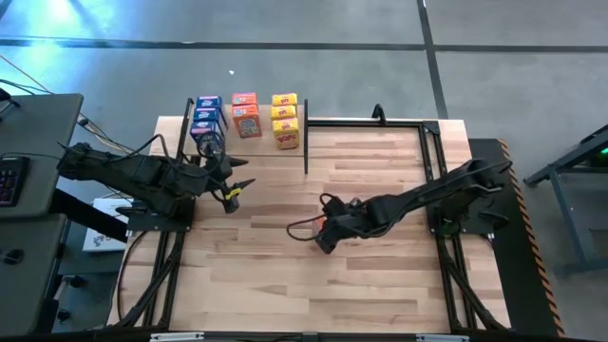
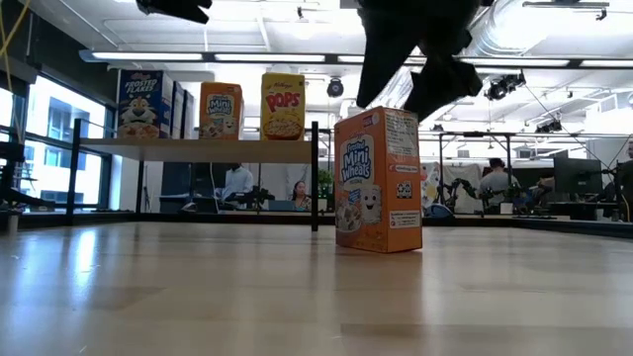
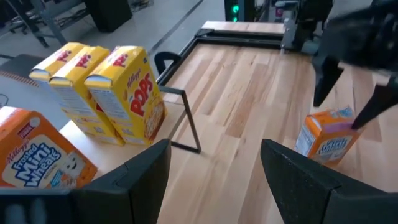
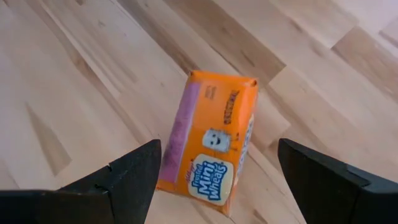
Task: Stack cereal on shelf
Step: Put the orange cereal box on the shelf aligned with the other orange cereal boxes
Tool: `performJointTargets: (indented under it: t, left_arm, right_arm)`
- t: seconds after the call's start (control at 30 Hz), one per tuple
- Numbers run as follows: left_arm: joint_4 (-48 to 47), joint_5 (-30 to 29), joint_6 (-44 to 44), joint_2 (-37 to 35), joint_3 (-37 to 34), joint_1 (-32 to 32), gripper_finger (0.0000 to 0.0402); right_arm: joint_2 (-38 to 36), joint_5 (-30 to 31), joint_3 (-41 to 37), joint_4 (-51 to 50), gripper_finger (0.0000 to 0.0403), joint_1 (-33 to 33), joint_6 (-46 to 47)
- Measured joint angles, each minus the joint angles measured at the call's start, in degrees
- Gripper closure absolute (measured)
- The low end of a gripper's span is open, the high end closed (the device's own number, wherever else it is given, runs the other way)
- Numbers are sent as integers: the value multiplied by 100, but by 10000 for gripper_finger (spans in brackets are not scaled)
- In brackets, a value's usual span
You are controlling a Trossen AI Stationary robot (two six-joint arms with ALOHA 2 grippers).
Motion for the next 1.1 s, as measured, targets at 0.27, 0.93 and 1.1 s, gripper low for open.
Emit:
performJointTargets:
  t: [0.27,0.93,1.1]
  left_arm:
    - [330,0,85,-1,0,0,161]
    - [737,54,690,0,0,0,157]
    - [735,144,638,0,0,-2,133]
  right_arm:
    - [244,-108,0,-42,89,3,2]
    - [336,-190,0,-171,160,10,-200]
    - [336,-195,0,-171,181,12,-222]
